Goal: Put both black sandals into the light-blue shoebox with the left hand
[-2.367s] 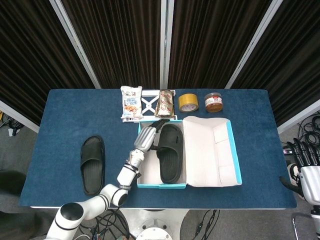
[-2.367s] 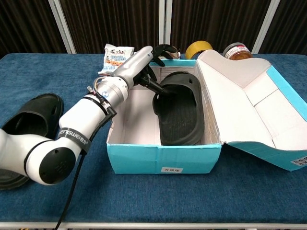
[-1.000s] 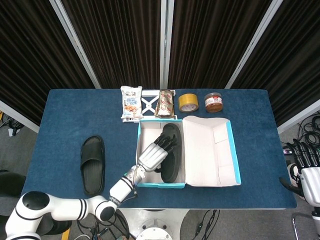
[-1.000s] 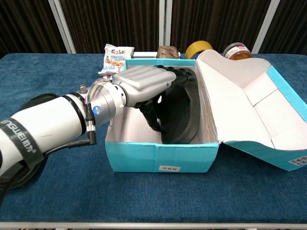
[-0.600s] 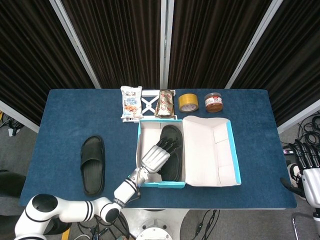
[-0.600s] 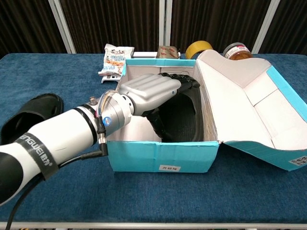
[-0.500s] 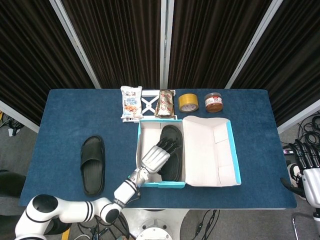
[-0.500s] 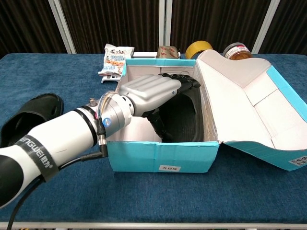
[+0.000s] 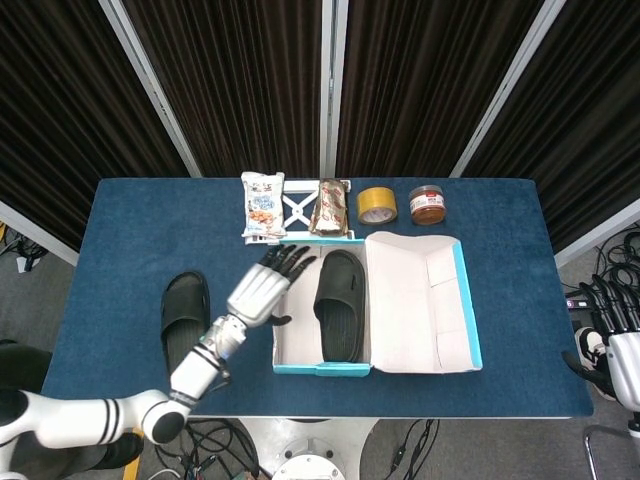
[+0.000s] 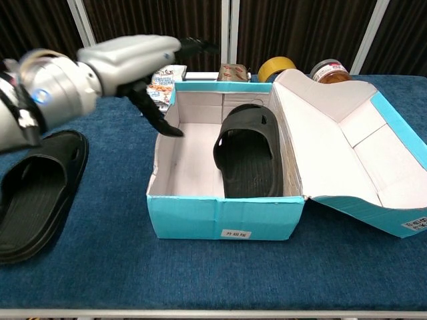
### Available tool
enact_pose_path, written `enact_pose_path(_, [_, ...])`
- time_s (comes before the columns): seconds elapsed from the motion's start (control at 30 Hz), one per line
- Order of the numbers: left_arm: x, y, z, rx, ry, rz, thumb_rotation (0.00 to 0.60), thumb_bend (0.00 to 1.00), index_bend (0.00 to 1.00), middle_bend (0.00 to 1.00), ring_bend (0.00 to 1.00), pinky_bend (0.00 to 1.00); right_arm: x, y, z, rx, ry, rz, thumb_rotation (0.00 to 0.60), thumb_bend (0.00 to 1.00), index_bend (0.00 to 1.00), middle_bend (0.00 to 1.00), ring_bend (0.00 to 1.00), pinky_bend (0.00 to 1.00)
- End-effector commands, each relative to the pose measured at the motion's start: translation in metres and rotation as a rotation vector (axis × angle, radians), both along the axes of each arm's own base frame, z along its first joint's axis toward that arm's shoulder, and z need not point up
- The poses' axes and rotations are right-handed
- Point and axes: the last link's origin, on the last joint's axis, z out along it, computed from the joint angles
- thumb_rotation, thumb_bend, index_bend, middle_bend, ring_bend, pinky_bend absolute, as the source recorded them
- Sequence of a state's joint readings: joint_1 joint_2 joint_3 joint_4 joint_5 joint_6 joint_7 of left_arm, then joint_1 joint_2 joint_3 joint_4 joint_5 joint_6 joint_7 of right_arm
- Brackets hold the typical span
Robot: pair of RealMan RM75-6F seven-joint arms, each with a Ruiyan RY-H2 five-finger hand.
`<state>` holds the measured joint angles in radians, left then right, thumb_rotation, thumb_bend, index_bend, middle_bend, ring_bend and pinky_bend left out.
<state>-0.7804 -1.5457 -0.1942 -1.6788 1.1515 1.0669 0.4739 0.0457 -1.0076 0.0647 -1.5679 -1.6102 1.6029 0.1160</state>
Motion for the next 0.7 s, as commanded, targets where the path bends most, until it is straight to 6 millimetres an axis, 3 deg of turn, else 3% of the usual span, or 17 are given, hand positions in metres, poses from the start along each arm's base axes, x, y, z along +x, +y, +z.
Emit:
enact_pose_path(0.03, [-0.054,0.002,0.05,0.027,0.089,0.167,0.6,0.0,0.05,0.0,0.06,0.2,0.0,-0.002,-0.001,0.004,-0.003,0.002,0.6,0.03,0.0,0.0,0.0,0.0])
enact_pose_path(0.17, [-0.091,0.008,0.066,0.0,0.166,0.294,0.6,0.0,0.06,0.0,0.23,0.35,0.001,-0.005,-0.004,0.013,-0.007,0.011,0.6,0.03,0.0,0.0,0.0,0.0])
enact_pose_path(0.23, [-0.107,0.006,0.069,-0.035,0.21,0.351,0.6,0.0,0.06,0.0,0.37,0.45,0.001,-0.006,-0.005,0.018,-0.006,0.014,0.6,0.03,0.0,0.0,0.0,0.0])
enact_pose_path(0.33, [-0.125,0.001,0.066,-0.098,0.247,0.421,0.6,0.0,0.06,0.0,0.47,0.55,0.001,-0.007,-0.007,0.023,-0.006,0.011,0.6,0.03,0.0,0.0,0.0,0.0])
enact_pose_path(0.53, [-0.147,-0.002,0.058,-0.168,0.199,0.546,0.6,0.0,0.06,0.0,0.51,0.61,0.001,-0.008,-0.009,0.032,-0.006,0.008,0.6,0.03,0.0,0.0,0.0,0.0])
enact_pose_path(0.7, [-0.153,0.002,0.052,-0.182,0.217,0.566,0.6,0.0,0.06,0.0,0.51,0.61,0.002,-0.009,-0.01,0.033,-0.009,0.012,0.6,0.03,0.0,0.0,0.0,0.0])
